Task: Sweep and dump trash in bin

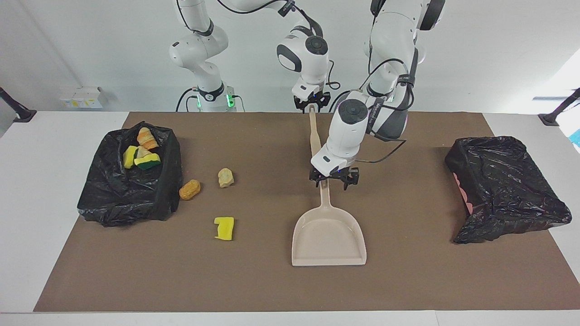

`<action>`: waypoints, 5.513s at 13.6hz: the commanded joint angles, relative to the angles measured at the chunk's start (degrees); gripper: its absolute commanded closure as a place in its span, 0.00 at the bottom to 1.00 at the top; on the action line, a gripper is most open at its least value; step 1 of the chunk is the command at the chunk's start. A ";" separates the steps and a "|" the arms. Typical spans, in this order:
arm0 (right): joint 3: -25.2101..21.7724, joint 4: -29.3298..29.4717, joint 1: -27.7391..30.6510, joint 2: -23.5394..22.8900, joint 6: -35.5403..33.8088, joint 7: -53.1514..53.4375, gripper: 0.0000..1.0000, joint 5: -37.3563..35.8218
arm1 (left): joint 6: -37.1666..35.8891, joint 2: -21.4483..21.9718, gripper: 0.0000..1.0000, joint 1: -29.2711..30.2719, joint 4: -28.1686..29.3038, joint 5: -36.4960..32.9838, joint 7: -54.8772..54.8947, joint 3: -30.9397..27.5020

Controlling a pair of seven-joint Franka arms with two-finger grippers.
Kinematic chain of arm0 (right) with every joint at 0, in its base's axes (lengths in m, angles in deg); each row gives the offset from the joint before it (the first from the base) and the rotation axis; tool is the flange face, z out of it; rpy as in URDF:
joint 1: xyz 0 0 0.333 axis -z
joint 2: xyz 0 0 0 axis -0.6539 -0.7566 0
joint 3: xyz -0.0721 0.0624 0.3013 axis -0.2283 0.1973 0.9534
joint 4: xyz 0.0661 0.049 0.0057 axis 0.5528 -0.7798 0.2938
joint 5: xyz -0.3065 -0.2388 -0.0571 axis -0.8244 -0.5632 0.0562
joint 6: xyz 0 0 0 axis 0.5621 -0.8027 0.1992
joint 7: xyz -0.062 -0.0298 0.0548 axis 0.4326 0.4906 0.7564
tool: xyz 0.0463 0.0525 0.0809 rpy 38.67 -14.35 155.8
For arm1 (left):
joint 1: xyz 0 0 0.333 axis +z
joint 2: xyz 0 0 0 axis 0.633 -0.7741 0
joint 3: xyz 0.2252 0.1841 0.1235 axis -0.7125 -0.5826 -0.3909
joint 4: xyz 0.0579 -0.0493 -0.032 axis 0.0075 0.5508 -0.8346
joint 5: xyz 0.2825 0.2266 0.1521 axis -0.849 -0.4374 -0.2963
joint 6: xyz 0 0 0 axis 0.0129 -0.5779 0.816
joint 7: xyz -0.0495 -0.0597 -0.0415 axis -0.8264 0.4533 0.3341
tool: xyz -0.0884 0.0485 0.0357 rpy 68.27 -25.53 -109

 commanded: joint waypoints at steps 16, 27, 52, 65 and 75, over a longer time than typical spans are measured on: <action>-0.19 1.71 -0.21 -1.78 1.10 2.22 1.00 1.01 | -3.48 0.63 1.00 0.44 -2.33 -2.96 0.43 -1.58; -0.63 -5.32 8.21 16.68 -17.52 13.29 1.00 -8.01 | -16.58 4.67 1.00 6.15 -1.36 -4.55 37.92 -2.02; -0.45 -7.96 33.00 8.34 -26.85 -1.98 1.00 -40.21 | -6.92 12.59 1.00 -1.23 13.76 -8.33 67.32 -1.41; -0.10 -7.61 38.29 5.97 -19.65 -15.53 1.00 -29.25 | -6.92 12.59 1.00 -1.23 13.76 -8.25 67.24 -1.41; -0.01 -1.03 30.29 2.81 -18.41 -14.13 1.00 -12.35 | -6.74 12.59 1.00 -1.14 13.85 -8.33 67.32 -1.41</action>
